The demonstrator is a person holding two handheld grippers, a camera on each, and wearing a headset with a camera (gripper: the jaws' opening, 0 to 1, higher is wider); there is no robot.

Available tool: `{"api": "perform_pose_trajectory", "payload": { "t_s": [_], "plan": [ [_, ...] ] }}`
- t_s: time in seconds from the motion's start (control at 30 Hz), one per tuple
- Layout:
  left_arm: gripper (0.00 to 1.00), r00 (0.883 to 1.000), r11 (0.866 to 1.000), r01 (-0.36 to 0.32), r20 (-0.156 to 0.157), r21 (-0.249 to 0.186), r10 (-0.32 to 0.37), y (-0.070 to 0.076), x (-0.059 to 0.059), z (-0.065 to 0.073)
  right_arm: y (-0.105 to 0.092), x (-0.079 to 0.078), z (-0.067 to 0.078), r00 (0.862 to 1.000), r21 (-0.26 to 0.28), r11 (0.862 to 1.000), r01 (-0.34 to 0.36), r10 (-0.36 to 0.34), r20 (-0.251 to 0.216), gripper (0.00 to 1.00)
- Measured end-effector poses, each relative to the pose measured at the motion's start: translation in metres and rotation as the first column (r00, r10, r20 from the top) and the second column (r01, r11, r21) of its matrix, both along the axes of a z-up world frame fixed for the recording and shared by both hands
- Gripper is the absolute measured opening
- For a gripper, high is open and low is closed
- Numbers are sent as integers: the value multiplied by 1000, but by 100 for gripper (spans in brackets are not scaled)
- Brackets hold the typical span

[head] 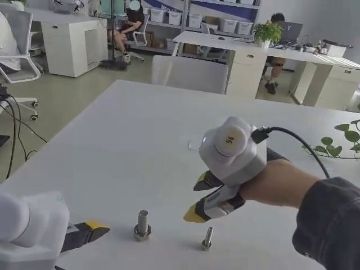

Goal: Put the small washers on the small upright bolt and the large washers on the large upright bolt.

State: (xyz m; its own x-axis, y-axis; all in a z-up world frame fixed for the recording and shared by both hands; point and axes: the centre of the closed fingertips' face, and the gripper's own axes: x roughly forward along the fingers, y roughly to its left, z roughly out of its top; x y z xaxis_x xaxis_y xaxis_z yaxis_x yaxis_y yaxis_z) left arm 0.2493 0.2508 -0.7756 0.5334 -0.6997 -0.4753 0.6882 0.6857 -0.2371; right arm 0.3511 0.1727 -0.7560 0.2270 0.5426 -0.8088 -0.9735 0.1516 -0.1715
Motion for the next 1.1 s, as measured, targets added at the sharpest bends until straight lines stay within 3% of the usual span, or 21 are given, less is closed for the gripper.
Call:
{"api": "perform_pose_trajectory", "payload": {
  "t_s": [0.37,0.57,0.77,0.87,1.1],
  "plan": [
    [94,1000,1000,14,9,3,-14,-3,1,4,-51,-11,7,990,89,986,139,-141,15,43],
    [94,1000,1000,21,16,3,-21,-5,1,8,-67,-23,12,982,134,974,183,-188,20,44],
    [94,999,999,32,23,4,-32,-9,0,11,-81,-37,14,971,184,957,225,-236,38,46],
    [94,999,999,33,24,-2,-33,-10,-2,12,-88,-50,14,965,236,939,249,-262,26,46],
    [94,999,999,31,21,-16,-30,-12,-8,14,-106,-71,5,950,258,918,302,-313,3,48]
  ]
}}
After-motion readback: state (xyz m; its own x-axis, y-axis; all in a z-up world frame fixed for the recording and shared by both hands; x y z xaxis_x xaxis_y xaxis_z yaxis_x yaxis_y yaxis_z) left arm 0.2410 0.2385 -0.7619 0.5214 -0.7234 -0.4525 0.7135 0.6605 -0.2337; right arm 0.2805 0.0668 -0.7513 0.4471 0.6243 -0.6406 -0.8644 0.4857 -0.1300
